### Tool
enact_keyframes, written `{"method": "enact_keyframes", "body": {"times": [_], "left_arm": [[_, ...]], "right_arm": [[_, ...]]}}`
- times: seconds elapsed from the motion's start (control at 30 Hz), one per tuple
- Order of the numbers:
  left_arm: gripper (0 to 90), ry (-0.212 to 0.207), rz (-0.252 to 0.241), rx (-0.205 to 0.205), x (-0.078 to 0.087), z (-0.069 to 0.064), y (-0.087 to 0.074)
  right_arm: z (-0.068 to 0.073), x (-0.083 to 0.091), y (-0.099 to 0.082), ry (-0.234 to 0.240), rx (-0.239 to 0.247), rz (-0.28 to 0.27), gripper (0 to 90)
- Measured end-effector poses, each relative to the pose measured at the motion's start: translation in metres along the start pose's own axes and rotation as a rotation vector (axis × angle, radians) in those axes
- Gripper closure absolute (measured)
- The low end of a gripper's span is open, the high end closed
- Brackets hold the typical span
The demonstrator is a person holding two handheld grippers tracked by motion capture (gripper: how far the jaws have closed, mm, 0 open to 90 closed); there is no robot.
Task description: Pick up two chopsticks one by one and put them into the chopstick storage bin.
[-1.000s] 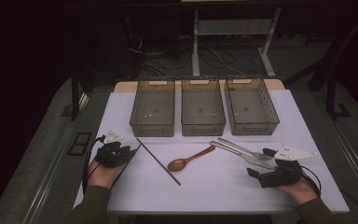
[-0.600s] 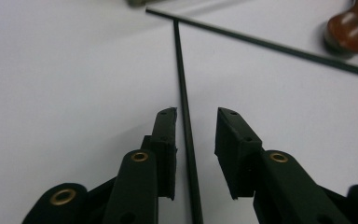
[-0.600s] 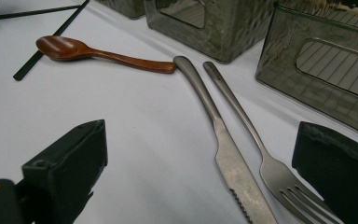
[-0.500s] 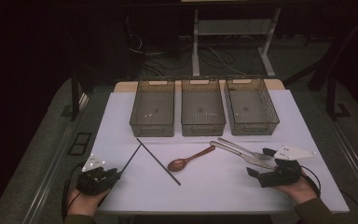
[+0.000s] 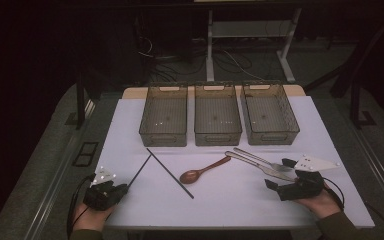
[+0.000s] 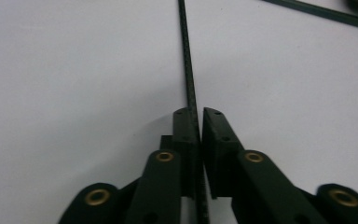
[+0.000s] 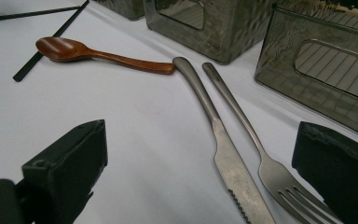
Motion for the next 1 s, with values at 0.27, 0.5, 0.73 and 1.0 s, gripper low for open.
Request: {"method": "enact_keyframes", "body": {"times": [0.27, 0.5, 0.73, 1.0], "left_arm": [[84.8, -0.011, 0.002, 0.005, 0.001, 0.0, 0.001], [84.9, -0.008, -0.02, 0.013, 0.009, 0.0, 0.005], [84.9, -0.028, -0.048, 0.019, 0.017, -0.002, 0.01], [84.9, -0.058, -0.099, -0.005, 0.023, -0.01, 0.025]], "right_arm": [[0.0, 0.0, 0.0, 0.0, 0.0, -0.001, 2.6], [0.0, 0.0, 0.0, -0.001, -0.002, 0.0, 2.6], [-0.001, 0.0, 0.0, -0.002, -0.003, 0.001, 2.6], [0.0, -0.001, -0.001, -0.002, -0.002, 0.004, 2.6]]}}
Point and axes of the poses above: each handheld gripper's, and its own axes: x roughly backward along the jaws, y roughly out of its top, z roughly to its left, the point moved 9 cm from there along -x, roughly forward along the jaws, and after that the axes turned 1 degree about -x, right-handed, at the moved point
